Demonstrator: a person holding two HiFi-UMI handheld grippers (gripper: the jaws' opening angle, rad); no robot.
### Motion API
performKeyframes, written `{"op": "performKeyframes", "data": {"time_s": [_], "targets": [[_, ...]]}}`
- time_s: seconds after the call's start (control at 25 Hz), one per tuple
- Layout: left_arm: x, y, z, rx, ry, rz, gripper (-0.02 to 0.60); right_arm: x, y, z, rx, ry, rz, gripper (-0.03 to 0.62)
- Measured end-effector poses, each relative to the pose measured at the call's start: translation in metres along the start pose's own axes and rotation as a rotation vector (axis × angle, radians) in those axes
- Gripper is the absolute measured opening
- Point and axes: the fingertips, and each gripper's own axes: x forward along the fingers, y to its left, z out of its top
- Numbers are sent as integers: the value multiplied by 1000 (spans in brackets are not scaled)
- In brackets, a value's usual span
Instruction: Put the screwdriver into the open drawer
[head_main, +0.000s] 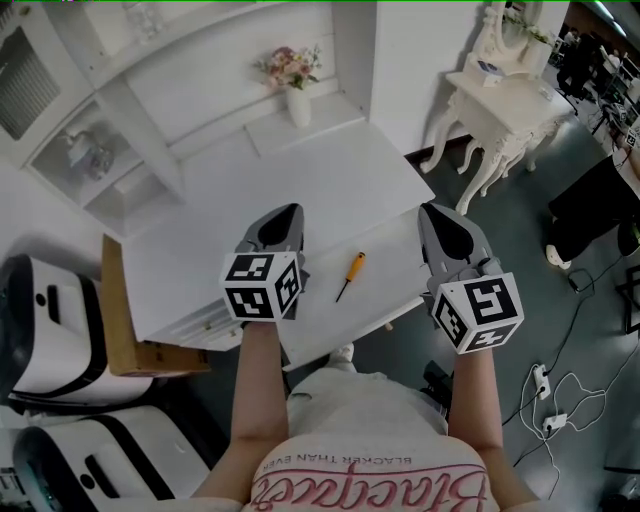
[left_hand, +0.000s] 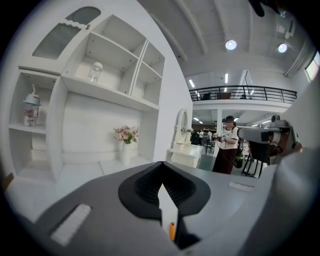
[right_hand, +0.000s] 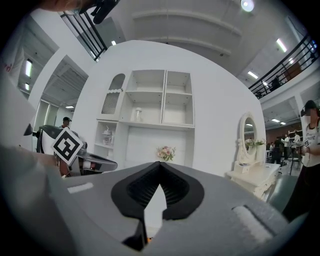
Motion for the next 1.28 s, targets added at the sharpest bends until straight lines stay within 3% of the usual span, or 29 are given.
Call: {"op": "performKeyframes", "data": {"time_s": [0.64,1.28], "targets": [[-66,-8,106,205,-366,62,18,-8,-6,47,-67,-131,-41,2],[-81,-19,137,296,-441,80,18,-9,-11,65,-91,-184,-41,2]]}}
